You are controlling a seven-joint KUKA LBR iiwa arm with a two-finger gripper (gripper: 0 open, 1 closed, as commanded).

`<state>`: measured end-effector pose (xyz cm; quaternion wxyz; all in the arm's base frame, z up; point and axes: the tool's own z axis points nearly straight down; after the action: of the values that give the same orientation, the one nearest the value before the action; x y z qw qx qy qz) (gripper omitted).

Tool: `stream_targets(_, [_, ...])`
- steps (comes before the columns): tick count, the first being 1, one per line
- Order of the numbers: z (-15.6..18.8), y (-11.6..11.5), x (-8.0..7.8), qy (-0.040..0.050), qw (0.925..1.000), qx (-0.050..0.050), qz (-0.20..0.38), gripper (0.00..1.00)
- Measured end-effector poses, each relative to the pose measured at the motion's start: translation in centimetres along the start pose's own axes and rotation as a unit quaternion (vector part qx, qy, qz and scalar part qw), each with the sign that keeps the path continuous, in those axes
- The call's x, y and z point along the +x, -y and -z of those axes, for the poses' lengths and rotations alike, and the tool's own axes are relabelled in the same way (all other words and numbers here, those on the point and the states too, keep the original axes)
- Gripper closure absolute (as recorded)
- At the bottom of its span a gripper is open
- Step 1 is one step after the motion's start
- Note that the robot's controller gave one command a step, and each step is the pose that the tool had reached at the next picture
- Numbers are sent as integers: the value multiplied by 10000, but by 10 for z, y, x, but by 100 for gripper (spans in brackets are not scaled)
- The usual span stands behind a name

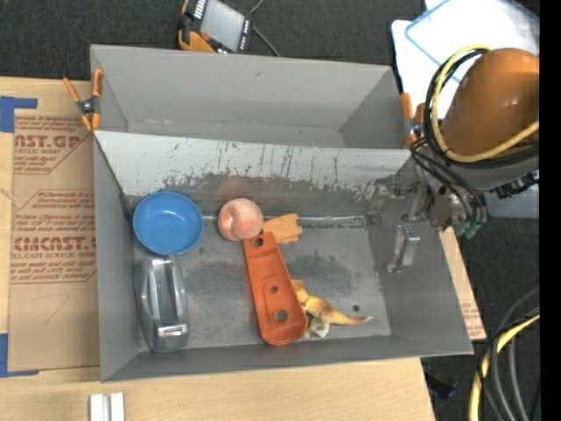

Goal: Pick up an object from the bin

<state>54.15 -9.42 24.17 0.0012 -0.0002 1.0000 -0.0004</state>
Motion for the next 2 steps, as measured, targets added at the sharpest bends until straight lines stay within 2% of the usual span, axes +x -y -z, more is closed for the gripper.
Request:
stream_targets(1, [41,-37,4,34,9994,-8,-345,0])
stream_targets(2, [53,7,6,10,10000,14,-97,0])
